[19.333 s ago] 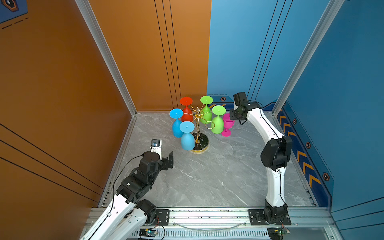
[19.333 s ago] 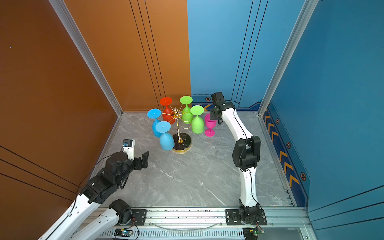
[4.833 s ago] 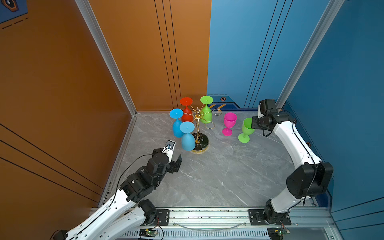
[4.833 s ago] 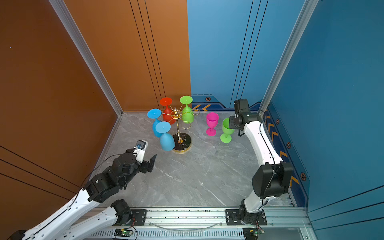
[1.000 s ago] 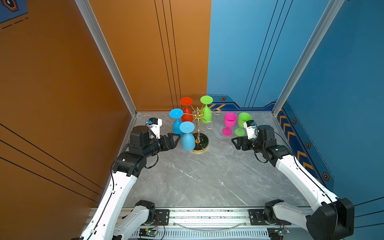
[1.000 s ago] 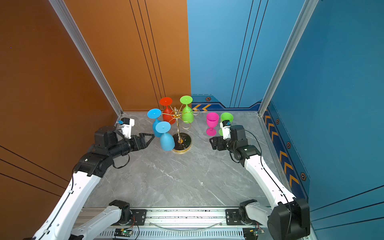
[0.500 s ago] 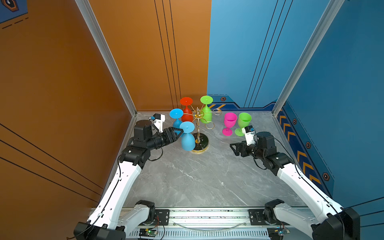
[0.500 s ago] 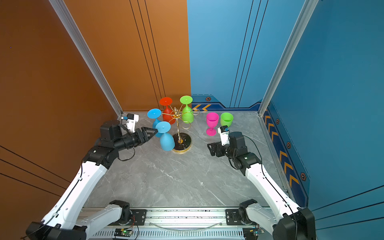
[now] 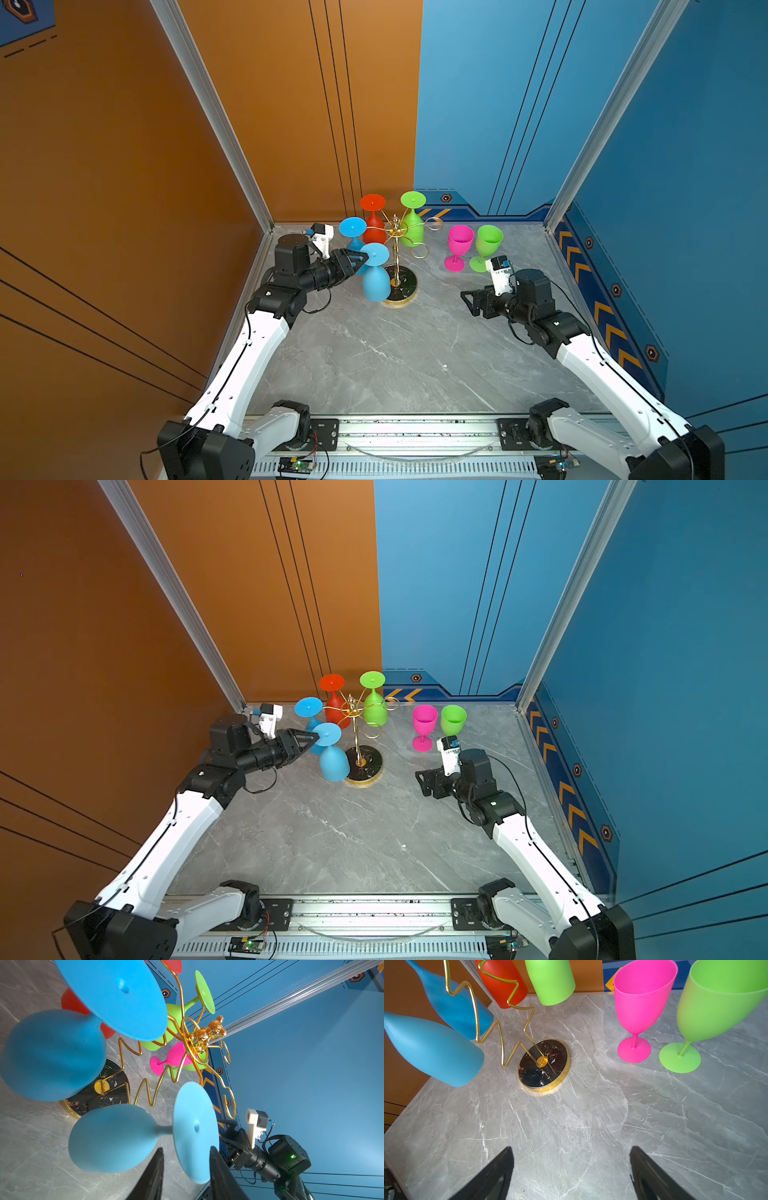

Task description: Take the wine glass off the wine glass rack

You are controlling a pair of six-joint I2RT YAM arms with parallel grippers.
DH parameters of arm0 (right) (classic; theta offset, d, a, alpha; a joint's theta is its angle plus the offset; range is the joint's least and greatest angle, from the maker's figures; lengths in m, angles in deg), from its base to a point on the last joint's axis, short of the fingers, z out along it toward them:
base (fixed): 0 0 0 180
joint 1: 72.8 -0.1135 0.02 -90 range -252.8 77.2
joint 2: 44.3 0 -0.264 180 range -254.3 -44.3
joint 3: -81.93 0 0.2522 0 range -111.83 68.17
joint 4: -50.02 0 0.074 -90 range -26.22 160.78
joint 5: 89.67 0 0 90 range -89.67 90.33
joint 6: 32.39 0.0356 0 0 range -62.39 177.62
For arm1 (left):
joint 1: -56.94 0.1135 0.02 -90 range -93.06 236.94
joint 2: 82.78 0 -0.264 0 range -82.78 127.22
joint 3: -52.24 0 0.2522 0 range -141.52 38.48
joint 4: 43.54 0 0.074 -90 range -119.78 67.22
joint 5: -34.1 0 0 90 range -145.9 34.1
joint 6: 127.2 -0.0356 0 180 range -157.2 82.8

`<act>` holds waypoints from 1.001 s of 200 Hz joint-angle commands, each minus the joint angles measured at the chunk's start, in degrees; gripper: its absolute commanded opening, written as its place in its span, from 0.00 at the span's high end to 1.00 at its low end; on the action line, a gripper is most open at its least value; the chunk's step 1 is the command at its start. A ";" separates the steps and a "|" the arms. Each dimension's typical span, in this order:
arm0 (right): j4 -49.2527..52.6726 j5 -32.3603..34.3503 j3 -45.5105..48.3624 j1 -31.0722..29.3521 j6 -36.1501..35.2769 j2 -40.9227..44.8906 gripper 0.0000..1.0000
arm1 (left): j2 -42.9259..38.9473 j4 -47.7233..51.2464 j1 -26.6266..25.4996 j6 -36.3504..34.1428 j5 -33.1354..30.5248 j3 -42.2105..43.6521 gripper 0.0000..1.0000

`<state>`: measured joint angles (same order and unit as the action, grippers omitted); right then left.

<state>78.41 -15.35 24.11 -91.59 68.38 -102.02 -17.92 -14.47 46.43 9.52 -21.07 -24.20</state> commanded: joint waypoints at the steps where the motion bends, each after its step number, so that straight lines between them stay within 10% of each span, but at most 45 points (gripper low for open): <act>1: -1.32 1.56 0.98 -0.42 0.92 1.41 0.12 | 0.23 -2.08 0.45 0.98 1.47 0.35 0.67; 200: -0.23 2.30 2.06 -0.81 1.81 5.86 0.12 | -1.05 -3.97 0.58 3.79 2.15 1.32 0.99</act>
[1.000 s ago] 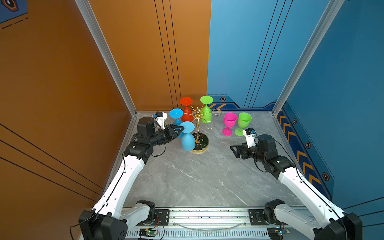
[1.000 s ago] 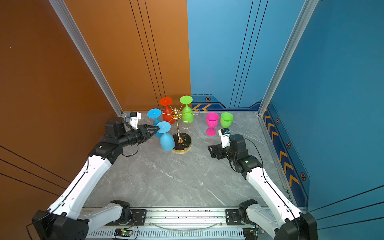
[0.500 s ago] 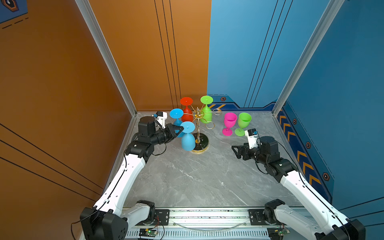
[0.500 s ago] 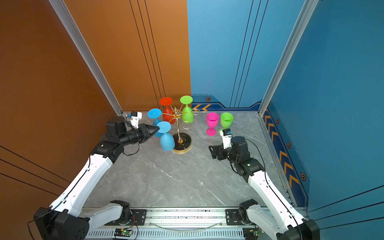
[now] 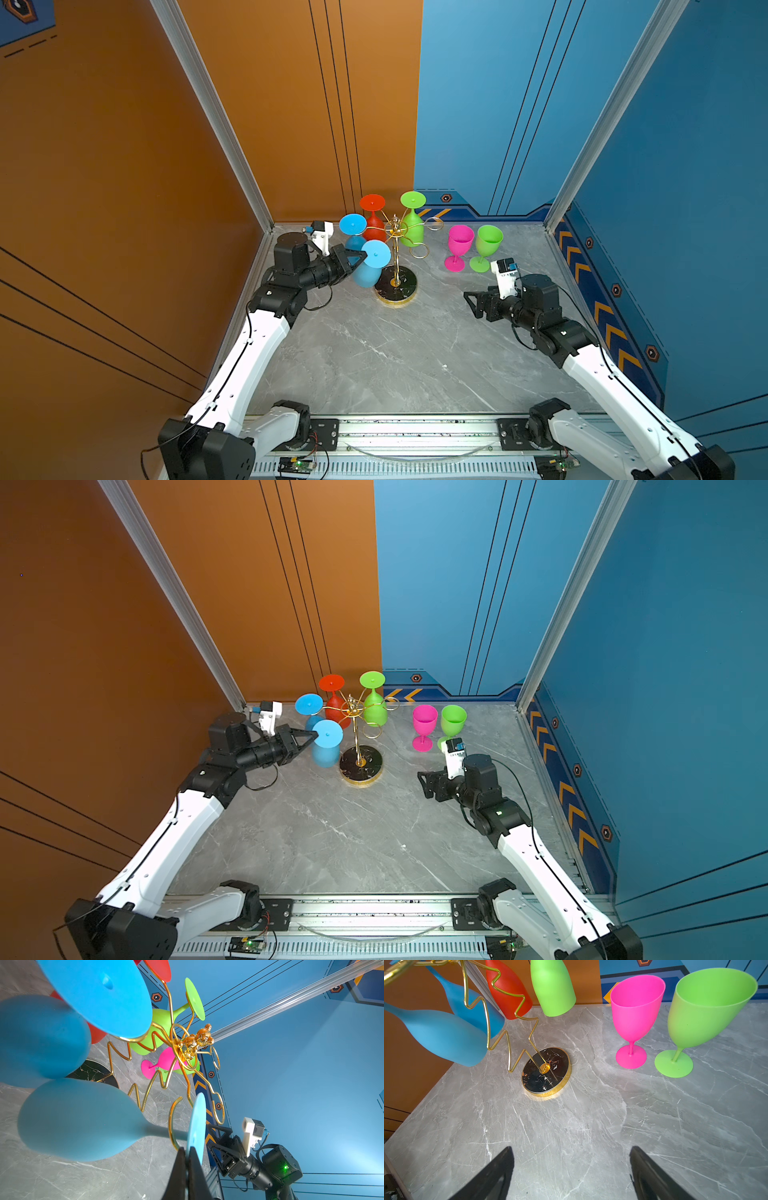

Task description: Take the wine glass off the wine glass rack

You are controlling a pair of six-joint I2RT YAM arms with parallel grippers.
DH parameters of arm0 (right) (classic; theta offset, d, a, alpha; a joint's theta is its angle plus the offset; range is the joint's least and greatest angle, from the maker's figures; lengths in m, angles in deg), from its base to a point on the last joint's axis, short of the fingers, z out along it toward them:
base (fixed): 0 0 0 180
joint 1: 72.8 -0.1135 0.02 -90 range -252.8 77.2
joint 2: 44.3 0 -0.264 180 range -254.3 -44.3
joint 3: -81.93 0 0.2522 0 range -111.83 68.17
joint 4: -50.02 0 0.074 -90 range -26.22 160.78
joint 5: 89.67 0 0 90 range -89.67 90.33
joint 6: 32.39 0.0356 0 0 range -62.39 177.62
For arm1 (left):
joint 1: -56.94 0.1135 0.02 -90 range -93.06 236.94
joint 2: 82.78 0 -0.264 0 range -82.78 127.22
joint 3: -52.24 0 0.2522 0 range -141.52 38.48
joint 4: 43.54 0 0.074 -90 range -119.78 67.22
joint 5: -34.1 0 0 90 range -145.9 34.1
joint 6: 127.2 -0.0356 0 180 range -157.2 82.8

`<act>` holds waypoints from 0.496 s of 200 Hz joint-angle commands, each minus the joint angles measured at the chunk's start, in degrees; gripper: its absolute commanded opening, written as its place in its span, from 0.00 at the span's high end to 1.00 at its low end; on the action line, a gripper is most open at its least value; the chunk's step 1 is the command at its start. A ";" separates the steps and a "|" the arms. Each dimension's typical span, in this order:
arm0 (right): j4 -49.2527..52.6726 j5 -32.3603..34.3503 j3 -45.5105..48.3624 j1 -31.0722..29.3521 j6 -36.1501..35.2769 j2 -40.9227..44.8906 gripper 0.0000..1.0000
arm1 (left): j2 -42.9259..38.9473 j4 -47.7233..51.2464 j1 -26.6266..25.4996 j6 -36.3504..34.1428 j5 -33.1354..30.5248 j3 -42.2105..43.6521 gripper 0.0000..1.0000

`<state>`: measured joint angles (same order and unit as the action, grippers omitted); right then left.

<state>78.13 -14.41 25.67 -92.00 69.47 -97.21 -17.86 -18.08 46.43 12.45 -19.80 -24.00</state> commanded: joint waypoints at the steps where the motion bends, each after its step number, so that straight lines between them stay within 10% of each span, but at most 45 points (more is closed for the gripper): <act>1: 0.06 1.33 0.50 -0.44 0.71 1.05 0.12 | -1.11 -0.37 0.58 0.92 0.89 1.13 1.00; 99: 0.65 1.89 0.39 -0.69 0.90 1.92 0.12 | -1.29 -5.20 1.53 4.24 3.61 1.14 1.00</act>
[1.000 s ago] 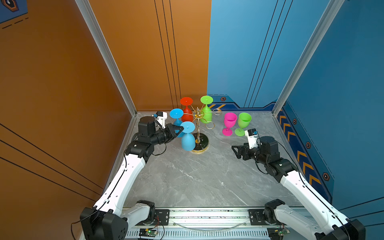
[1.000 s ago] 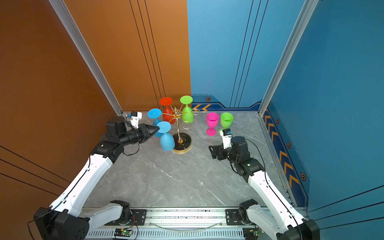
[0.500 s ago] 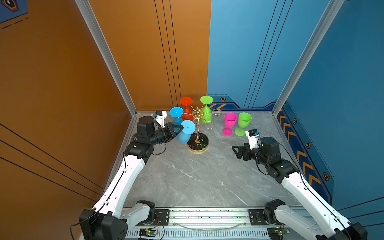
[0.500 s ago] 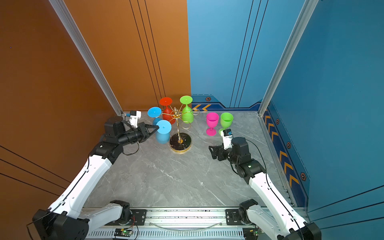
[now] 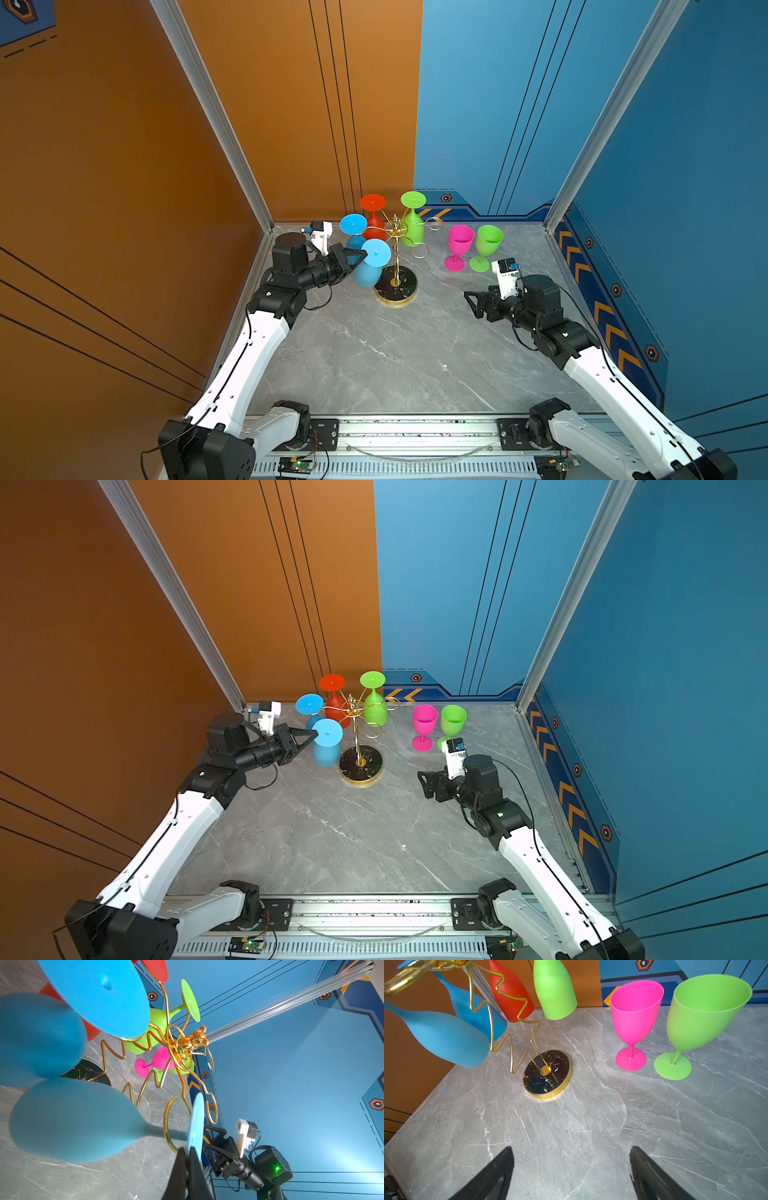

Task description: Take the wine glass off the wine glass rack

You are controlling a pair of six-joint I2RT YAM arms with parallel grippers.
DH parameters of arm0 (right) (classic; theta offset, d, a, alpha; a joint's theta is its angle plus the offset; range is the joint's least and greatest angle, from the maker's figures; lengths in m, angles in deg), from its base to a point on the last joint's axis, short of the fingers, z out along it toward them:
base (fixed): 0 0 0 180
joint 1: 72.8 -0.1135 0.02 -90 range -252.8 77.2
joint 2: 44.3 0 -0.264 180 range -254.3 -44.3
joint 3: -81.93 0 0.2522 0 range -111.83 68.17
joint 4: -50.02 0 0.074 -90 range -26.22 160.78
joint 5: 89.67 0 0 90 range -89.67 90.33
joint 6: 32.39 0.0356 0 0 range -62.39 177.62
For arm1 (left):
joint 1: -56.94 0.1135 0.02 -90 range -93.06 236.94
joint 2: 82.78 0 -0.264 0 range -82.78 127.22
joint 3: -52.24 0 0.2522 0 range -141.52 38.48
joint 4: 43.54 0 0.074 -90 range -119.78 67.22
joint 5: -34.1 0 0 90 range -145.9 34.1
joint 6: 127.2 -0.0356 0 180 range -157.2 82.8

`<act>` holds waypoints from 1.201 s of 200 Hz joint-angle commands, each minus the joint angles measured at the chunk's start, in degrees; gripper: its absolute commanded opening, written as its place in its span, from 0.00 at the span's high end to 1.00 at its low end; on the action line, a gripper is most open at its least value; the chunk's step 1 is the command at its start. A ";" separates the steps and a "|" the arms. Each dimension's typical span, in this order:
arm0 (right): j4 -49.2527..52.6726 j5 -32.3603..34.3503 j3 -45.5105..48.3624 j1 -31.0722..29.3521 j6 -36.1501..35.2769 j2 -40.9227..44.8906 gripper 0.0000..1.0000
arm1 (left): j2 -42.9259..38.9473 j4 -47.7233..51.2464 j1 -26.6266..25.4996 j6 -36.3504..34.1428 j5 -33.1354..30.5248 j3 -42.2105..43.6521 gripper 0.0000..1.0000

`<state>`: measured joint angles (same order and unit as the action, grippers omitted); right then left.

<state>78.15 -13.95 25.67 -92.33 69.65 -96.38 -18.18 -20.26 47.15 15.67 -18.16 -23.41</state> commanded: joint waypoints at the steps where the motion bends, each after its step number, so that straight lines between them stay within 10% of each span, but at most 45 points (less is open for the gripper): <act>1: 0.64 1.40 0.40 -0.39 0.72 1.09 0.12 | -0.96 -3.06 0.81 1.07 1.93 0.54 1.00; 240: 2.08 1.72 -0.21 -0.86 0.65 3.28 0.12 | 8.33 -9.77 1.87 6.46 6.82 -5.47 1.00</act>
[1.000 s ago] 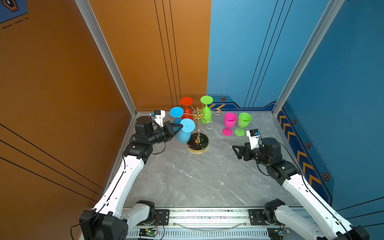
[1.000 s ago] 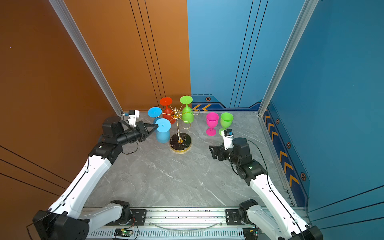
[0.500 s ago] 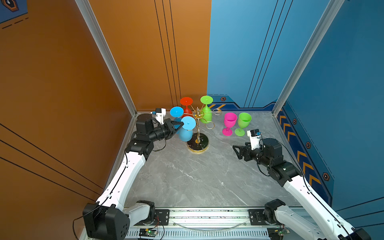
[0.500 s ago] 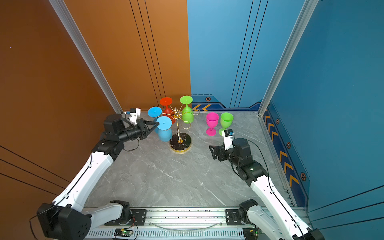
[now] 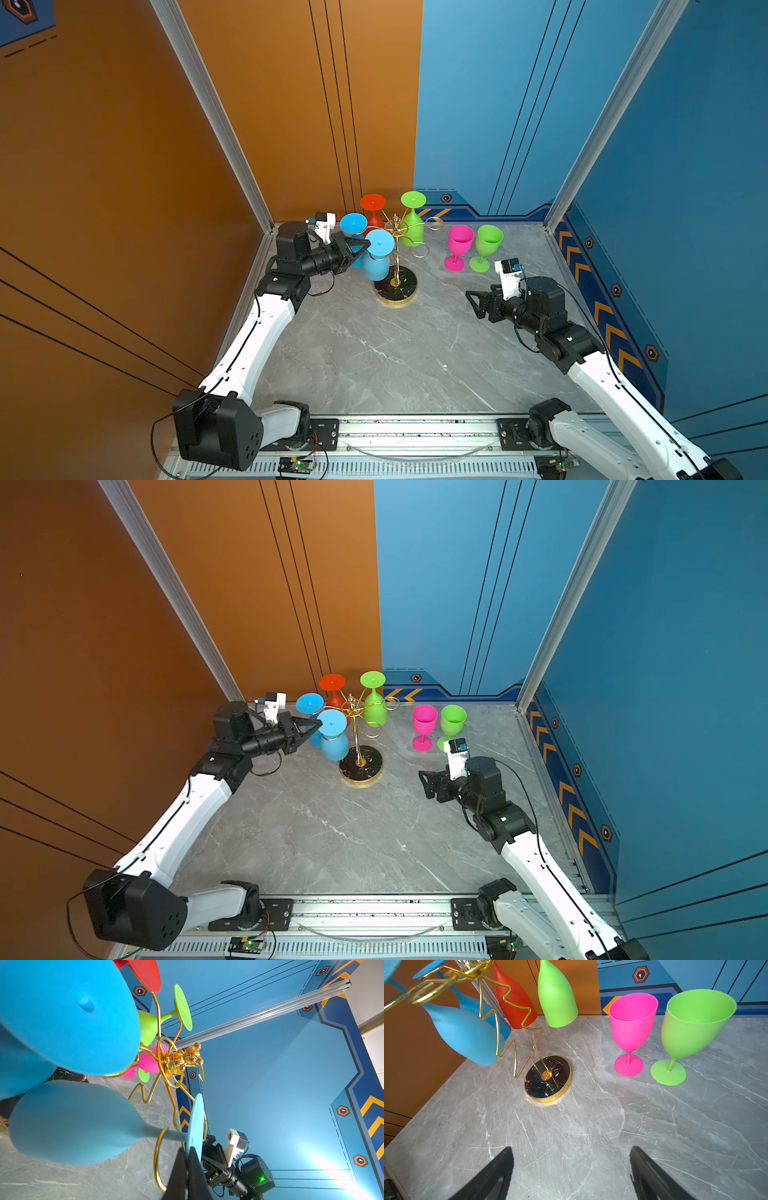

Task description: Take the wine glass off the wine glass rack

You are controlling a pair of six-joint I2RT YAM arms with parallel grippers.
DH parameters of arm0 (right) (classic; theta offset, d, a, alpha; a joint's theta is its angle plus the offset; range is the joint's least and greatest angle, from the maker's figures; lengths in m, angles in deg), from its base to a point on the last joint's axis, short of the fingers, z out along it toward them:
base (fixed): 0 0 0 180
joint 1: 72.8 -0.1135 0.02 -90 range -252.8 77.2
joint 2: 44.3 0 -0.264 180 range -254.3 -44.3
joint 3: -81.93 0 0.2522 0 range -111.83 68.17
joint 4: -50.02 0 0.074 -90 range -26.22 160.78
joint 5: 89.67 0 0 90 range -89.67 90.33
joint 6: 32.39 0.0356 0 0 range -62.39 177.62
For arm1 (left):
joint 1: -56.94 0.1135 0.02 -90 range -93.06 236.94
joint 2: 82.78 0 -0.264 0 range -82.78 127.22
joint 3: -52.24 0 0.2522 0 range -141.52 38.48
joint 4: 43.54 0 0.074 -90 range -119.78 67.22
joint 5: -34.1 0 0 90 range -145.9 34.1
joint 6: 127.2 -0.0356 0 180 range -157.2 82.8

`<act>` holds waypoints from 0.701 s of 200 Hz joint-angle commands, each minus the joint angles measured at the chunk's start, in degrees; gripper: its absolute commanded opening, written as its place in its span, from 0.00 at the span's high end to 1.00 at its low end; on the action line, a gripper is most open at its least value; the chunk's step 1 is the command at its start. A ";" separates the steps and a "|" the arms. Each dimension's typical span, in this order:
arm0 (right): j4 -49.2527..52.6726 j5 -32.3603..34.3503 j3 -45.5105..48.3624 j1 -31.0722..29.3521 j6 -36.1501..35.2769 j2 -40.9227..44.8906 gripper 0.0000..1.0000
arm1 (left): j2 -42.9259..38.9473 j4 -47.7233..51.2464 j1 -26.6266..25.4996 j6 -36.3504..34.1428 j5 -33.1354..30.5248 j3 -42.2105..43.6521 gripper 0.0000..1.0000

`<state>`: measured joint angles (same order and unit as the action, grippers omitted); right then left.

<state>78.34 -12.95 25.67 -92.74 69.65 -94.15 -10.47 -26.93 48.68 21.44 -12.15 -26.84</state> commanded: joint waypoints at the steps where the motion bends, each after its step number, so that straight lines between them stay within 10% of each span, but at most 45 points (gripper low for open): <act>1: 1.88 0.71 -0.26 -0.45 0.63 1.01 0.11 | 0.62 -3.15 0.34 0.74 0.86 -2.06 1.00; 140: 3.45 1.06 0.05 -0.79 0.82 3.55 0.11 | -0.05 -4.44 2.15 1.87 -1.15 -0.84 1.00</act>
<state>80.31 -12.93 25.67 -93.12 69.65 -91.57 -8.85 -29.99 49.32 23.12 -12.02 -26.91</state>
